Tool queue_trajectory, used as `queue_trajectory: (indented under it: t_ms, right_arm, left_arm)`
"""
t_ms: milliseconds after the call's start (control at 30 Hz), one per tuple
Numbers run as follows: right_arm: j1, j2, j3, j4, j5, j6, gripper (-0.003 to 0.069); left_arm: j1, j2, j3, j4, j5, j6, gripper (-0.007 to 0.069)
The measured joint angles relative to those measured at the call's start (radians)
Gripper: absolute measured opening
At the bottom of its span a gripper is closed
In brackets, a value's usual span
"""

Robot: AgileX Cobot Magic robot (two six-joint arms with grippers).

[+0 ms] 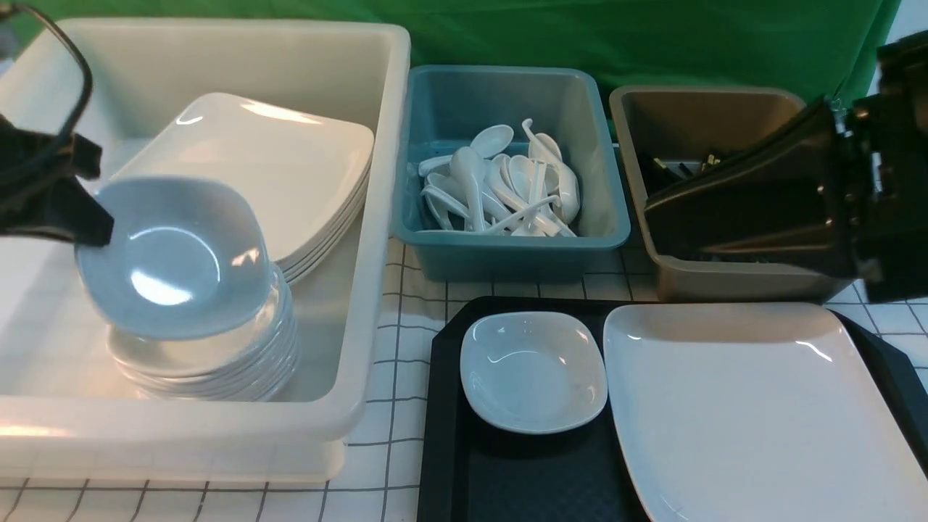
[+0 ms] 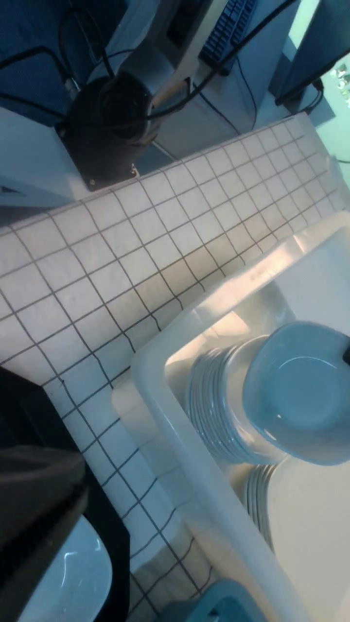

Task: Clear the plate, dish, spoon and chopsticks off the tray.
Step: Use the left arm to put the small plate into the large storage box on the left, then use the left arm to grab a small plate from the dinner plate

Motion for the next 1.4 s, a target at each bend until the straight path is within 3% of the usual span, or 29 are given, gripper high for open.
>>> queue_trajectory:
  t_ms: [133, 467, 567, 633, 700, 767, 833, 900, 1000, 1133, 1333, 1400]
  right_arm:
    - [0.008, 0.002, 0.0, 0.001, -0.006, 0.004, 0.001]
    - [0.008, 0.002, 0.0, -0.044, -0.025, 0.03, 0.001]
    - [0.008, 0.002, 0.0, -0.119, -0.025, 0.084, 0.001]
    - [0.008, 0.002, 0.0, -0.197, -0.025, 0.146, 0.001]
    - [0.008, 0.002, 0.0, -0.338, -0.023, 0.241, 0.001]
    - [0.008, 0.002, 0.0, -0.574, 0.0, 0.387, 0.001]
    - [0.008, 0.002, 0.0, -0.728, 0.039, 0.478, 0.001]
    - [0.008, 0.002, 0.0, -0.821, 0.086, 0.527, 0.001]
    - [0.008, 0.0, 0.0, -0.866, 0.114, 0.562, 0.001]
    - [0.008, -0.023, 0.0, -0.866, 0.12, 0.57, 0.001]
    - [0.008, -0.107, 0.0, -0.866, 0.131, 0.572, 0.001]
    - [0.008, -0.15, 0.0, -0.866, 0.131, 0.581, 0.001]
  left_arm:
    - [0.0, 0.049, 0.0, 0.0, -0.017, 0.003, 0.0027]
    - [0.0, 0.072, -0.078, 0.108, -0.04, -0.02, 0.0311]
    - [-0.027, 0.052, -0.161, 0.119, 0.009, -0.043, 0.0317]
    - [-0.07, 0.037, -0.198, 0.12, 0.035, -0.046, 0.0282]
    - [-0.153, 0.021, -0.217, 0.12, 0.04, -0.035, 0.0211]
    - [-0.308, 0.002, -0.223, 0.119, 0.022, -0.013, 0.0085]
    - [-0.447, -0.001, -0.224, 0.118, -0.012, 0.013, 0.0027]
    - [-0.592, 0.009, -0.224, 0.115, -0.052, 0.035, 0.0004]
    - [-0.812, 0.063, -0.224, 0.136, -0.098, 0.077, -0.0001]
    - [-0.997, 0.16, -0.224, 0.273, -0.149, 0.067, 0.0041]
    - [-1.121, 0.337, -0.224, 0.422, -0.165, 0.043, 0.0239]
    - [-1.142, 0.408, -0.224, 0.493, -0.169, 0.05, 0.0347]
